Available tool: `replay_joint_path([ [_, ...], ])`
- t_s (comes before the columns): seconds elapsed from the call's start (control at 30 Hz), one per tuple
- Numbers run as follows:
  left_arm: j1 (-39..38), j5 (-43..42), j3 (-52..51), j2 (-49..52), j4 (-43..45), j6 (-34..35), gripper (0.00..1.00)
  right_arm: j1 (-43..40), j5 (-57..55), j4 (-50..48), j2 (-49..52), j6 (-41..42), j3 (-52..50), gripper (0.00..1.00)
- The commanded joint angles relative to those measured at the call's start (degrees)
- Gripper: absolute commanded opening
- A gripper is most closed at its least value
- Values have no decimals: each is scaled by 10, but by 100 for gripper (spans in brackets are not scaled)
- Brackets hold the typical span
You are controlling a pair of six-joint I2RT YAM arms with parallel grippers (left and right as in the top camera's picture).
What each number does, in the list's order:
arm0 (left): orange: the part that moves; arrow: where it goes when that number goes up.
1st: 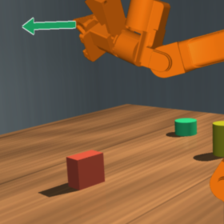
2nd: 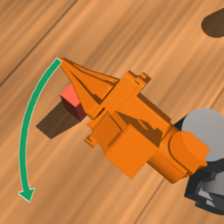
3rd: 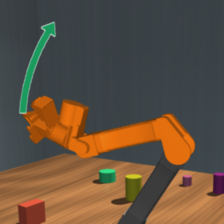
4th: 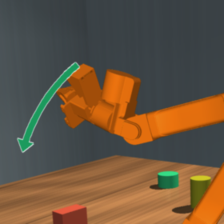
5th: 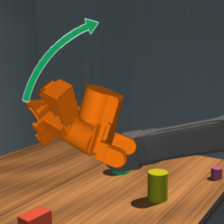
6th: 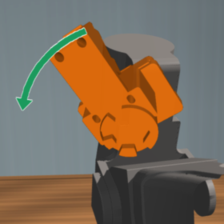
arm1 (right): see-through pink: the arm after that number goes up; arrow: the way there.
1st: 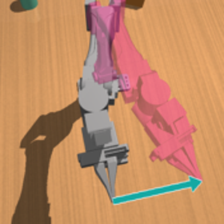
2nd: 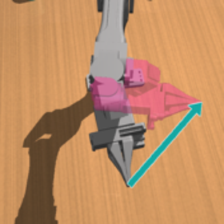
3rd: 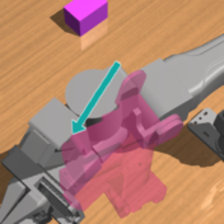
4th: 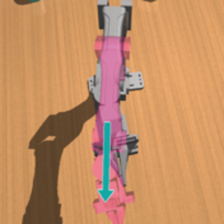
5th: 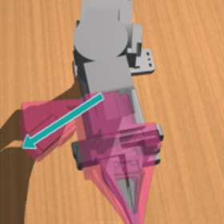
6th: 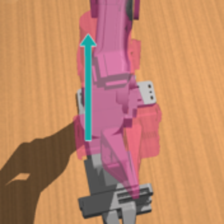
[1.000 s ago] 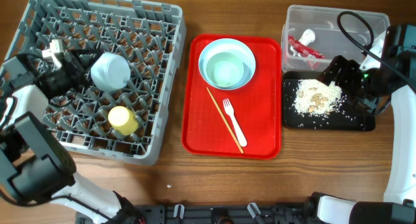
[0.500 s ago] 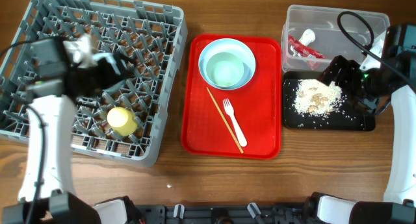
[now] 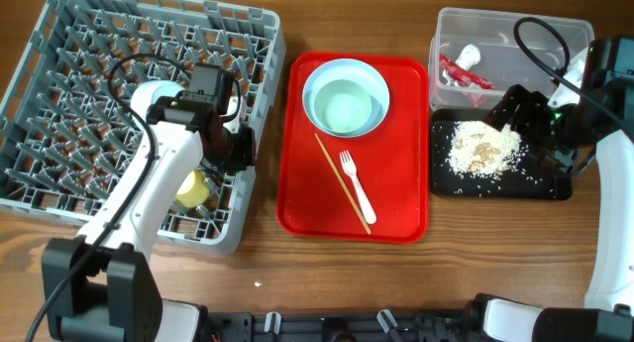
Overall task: Sort waste into correct bins and load items into the dishwasher rack
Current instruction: 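Grasp the teal bowl from the white plate with the left gripper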
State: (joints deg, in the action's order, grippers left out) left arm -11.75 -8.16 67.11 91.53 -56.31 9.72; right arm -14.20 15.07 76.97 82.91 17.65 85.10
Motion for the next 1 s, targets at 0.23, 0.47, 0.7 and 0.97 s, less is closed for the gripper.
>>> replay_joint_path([
  [0.23, -5, -3, -7, 7, 56, -2, 8, 0, 9, 1, -9, -11, -2, 100],
  [0.47, -5, -18, -7, 7, 64, -3, 21, 0, 9, 1, -9, -11, -2, 100],
  [0.7, -5, 21, 15, -18, 44, -3, 42, 0, 9, 3, -9, -11, -2, 100],
  [0.97, -89, 29, 80, -92, 214, -46, 65, 0, -18, 18, -9, -12, 1, 100],
])
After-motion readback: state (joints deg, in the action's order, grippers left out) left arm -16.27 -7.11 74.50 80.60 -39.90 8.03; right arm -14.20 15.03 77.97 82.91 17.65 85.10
